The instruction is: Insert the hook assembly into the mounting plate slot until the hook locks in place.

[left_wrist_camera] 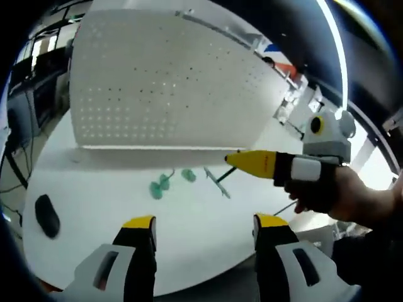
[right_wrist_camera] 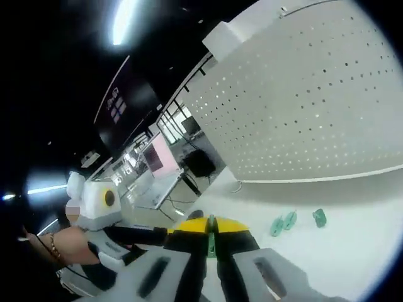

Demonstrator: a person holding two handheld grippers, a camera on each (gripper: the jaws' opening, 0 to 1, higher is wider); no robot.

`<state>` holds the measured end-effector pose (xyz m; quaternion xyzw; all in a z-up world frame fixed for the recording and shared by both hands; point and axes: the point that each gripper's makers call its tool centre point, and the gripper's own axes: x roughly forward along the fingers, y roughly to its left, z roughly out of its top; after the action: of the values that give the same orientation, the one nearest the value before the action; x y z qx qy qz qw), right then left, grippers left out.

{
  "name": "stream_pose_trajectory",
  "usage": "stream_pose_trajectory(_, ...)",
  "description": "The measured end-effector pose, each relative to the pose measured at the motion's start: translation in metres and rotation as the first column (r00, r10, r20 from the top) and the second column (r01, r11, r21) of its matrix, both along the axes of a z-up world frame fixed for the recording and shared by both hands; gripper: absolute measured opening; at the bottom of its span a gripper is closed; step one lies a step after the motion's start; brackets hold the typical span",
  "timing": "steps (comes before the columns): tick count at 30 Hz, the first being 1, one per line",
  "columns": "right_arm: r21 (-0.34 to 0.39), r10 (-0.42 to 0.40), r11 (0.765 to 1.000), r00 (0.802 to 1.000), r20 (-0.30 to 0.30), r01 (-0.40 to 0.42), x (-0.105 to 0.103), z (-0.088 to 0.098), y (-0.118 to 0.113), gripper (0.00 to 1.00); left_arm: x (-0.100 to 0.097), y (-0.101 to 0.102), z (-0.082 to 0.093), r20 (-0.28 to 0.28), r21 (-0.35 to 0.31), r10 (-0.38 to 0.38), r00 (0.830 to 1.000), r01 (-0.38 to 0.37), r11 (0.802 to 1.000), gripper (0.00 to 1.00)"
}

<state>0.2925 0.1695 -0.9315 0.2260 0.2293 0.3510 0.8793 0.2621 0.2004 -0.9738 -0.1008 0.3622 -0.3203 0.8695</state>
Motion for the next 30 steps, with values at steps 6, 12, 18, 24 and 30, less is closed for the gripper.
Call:
stream_pose_trajectory(6,0.028,0.012,1.000,1.000,0.021,-0.013,-0.007,0.012,0.010,0.00,0.001,-0.004,0.005,-0.016,-0.056,0.015,1.000,-0.016,0.998,0.53)
stream_pose_trajectory(12,0.037,0.028,0.999,0.999,0.039,-0.030,-0.011,0.017,0.020,0.00,0.002,-0.002,0.013,-0.007,-0.081,0.036,0.999,-0.037,0.996,0.48)
stream_pose_trajectory(18,0.035,0.033,0.999,0.996,0.077,-0.036,-0.014,0.027,0.027,0.00,0.000,-0.002,0.018,-0.014,-0.120,0.049,0.999,-0.050,0.992,0.38)
stream_pose_trajectory(24,0.033,0.035,0.999,0.995,0.090,-0.038,-0.018,0.028,0.029,0.00,-0.001,-0.007,0.028,-0.033,-0.227,0.074,0.997,-0.079,0.971,0.28)
stream_pose_trajectory(30,0.024,0.034,0.999,0.992,0.123,-0.037,-0.019,0.033,0.029,0.00,-0.004,-0.010,0.032,-0.062,-0.267,0.067,0.996,-0.081,0.960,0.13)
